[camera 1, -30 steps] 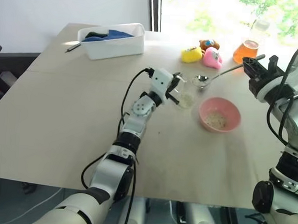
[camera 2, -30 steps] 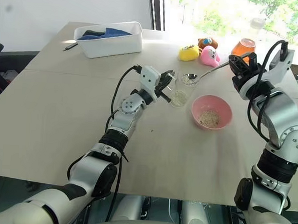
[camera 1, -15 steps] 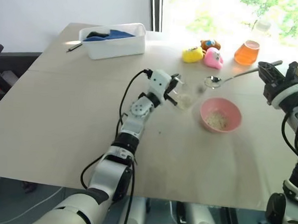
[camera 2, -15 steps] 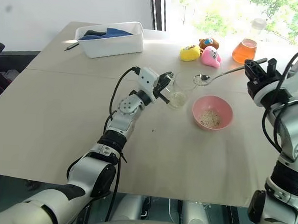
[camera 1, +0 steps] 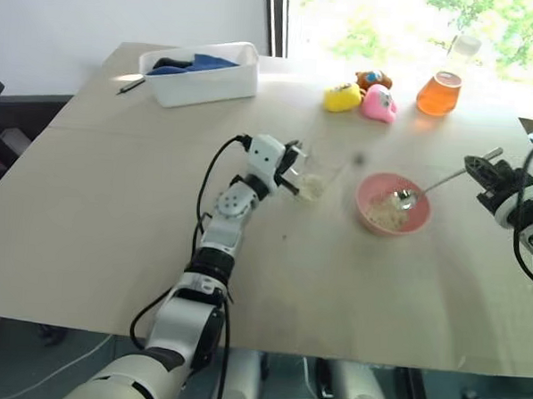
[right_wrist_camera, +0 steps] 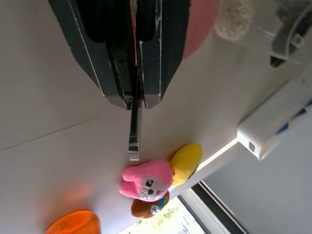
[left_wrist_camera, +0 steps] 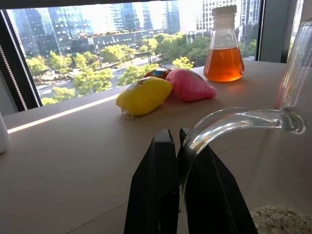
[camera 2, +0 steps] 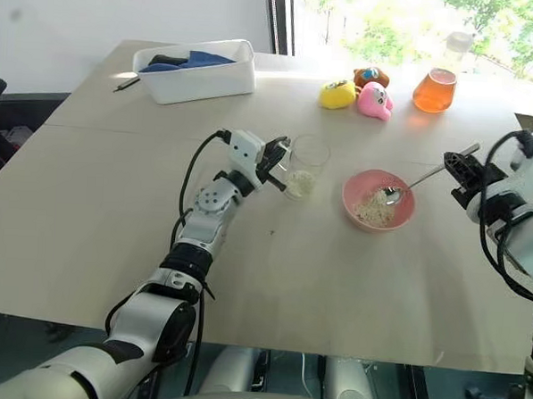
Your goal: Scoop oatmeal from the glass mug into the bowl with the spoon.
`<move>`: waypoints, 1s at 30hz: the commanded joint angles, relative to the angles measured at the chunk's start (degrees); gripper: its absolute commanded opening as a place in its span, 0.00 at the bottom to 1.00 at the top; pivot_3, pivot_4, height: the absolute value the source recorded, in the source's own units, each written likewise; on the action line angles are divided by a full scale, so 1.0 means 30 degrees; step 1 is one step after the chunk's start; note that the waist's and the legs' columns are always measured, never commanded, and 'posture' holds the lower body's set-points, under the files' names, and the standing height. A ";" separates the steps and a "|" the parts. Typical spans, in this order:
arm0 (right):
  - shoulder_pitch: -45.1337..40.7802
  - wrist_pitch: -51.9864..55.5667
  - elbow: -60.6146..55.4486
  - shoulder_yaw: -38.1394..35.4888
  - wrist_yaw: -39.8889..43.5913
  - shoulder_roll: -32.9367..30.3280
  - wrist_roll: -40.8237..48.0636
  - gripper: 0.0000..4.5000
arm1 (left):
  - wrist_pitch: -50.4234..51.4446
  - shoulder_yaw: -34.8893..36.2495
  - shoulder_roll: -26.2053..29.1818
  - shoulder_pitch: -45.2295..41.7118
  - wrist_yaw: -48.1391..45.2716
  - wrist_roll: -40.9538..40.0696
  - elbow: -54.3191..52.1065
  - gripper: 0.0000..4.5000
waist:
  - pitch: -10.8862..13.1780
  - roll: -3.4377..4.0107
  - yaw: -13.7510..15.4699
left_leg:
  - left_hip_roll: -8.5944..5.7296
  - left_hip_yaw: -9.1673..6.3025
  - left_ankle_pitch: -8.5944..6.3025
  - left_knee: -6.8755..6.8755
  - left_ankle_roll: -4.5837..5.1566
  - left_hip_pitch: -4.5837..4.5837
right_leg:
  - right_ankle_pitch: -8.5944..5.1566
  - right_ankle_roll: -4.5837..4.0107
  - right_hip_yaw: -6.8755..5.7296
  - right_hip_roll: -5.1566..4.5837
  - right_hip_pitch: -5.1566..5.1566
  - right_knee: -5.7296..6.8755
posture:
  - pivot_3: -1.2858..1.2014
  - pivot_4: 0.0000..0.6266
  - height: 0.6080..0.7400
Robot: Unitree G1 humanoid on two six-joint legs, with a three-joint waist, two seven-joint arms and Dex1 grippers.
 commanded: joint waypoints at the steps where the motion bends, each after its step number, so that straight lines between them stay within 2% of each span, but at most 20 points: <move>1: -0.0715 -0.0530 -0.1931 0.1335 0.3007 -0.1188 -0.3721 0.00 | 0.0079 0.0150 -0.0115 0.0089 -0.0301 -0.0702 -0.1575 0.01 | 0.0000 0.0000 -0.0002 | 0.0005 0.0004 0.0000 0.0001 -0.0001 -0.0001 | 0.0000 0.0000 0.0003 0.0005 0.0000 -0.0002 | 0.52 0.24 1.00; 6: -0.1363 -0.1762 -0.4483 0.4519 0.7843 -0.2903 -0.9084 0.00 | 0.0323 -0.0084 -0.0144 0.0497 -0.0227 -0.0616 -0.1948 0.01 | 0.0001 0.0000 0.0002 | 0.0007 0.0011 -0.0001 0.0002 0.0002 0.0010 | 0.0002 0.0003 0.0013 0.0014 -0.0001 -0.0001 | 0.52 0.24 1.00; 12: -0.2187 -0.2335 -0.5076 0.5278 1.0413 -0.3526 -1.2464 0.00 | 0.0599 -0.0130 -0.0205 0.0614 -0.0205 -0.0608 -0.2171 0.01 | 0.0002 -0.0002 0.0094 | 0.0005 0.0003 -0.0009 0.0044 0.0013 0.0000 | 0.0012 0.0020 0.0002 0.0018 0.0002 -0.0004 | 0.52 0.24 1.00; 17: -0.1803 -0.0971 -0.2154 0.0603 0.6486 0.1359 -0.7802 0.00 | 0.0722 -0.0168 -0.0414 0.0757 -0.0091 -0.0596 -0.2303 0.01 | 0.0003 -0.0012 0.0195 | 0.0015 -0.0018 0.0003 0.0099 -0.0007 0.0004 | 0.0020 0.0031 -0.0006 0.0019 0.0041 0.0005 | 0.52 0.24 1.00; 21: -0.2046 -0.1183 -0.0511 -0.2552 0.2758 0.5168 -0.1887 0.00 | 0.0866 -0.0224 -0.0665 0.0880 -0.0196 -0.0690 -0.2442 0.01 | 0.0005 0.0008 0.0427 | 0.0013 0.0013 0.0010 0.0108 -0.0020 0.0011 | 0.0030 0.0045 0.0009 0.0004 0.0054 0.0001 | 0.52 0.24 1.00; 26: -0.4292 -0.1722 -0.1791 -0.1946 -0.0169 0.7364 0.2489 0.00 | 0.0963 -0.0235 -0.0682 0.0904 -0.0200 -0.0645 -0.2479 0.01 | 0.0007 0.0035 0.0204 | 0.0033 0.0063 -0.0003 0.0105 0.0003 0.0031 | 0.0034 0.0051 0.0063 0.0027 0.0040 0.0027 | 0.52 0.24 1.00; 30: -0.5675 -0.1377 -0.2234 -0.0525 -0.0607 0.7480 0.3585 0.00 | 0.1043 -0.0210 -0.0721 0.1013 -0.0156 -0.0658 -0.2589 0.01 | 0.0003 0.0039 0.0068 | 0.0033 0.0059 -0.0030 0.0113 0.0050 0.0027 | 0.0042 0.0064 0.0057 0.0029 0.0038 0.0017 | 0.52 0.24 1.00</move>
